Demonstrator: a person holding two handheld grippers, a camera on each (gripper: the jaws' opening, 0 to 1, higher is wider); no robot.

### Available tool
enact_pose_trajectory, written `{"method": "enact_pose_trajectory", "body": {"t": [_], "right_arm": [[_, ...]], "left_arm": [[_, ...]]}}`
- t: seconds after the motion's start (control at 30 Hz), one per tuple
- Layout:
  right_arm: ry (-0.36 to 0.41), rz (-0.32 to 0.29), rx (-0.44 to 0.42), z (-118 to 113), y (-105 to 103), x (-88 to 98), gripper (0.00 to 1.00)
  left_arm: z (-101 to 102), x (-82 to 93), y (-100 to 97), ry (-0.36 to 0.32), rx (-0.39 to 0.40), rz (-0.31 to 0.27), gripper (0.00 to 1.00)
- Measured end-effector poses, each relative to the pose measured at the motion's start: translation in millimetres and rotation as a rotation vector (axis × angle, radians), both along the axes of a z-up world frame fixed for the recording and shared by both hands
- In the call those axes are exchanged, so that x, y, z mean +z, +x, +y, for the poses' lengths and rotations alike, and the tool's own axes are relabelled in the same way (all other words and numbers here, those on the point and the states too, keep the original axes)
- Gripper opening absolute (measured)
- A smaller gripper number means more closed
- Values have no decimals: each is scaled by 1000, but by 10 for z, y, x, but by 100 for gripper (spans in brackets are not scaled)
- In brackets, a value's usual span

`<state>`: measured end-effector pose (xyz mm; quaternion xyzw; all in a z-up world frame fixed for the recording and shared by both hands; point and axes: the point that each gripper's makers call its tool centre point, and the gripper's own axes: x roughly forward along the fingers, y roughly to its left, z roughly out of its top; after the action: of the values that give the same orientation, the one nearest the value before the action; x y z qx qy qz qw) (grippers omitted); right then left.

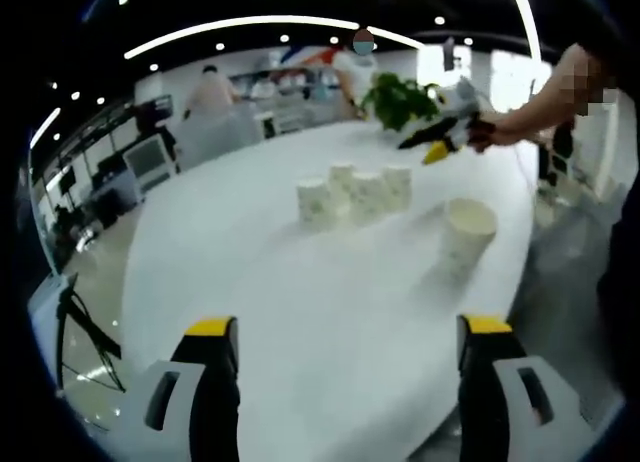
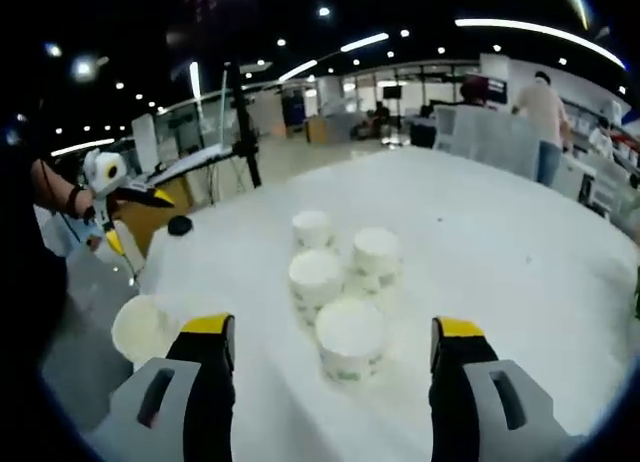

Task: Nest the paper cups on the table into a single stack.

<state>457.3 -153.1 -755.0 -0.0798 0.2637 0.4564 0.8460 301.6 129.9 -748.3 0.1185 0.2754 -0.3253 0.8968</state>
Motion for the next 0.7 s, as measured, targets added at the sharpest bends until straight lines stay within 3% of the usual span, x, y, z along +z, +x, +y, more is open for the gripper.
{"method": "enact_pose_trajectory", "body": {"t": [0.4,0.7], "right_arm": [[-72,19,32,5,105,-170,57],[-93,27,42,47,109,-183,48]], "left_arm": [[64,-12,-55,7,27,8,89],[110,-42,-80,18,38,16,88]]}}
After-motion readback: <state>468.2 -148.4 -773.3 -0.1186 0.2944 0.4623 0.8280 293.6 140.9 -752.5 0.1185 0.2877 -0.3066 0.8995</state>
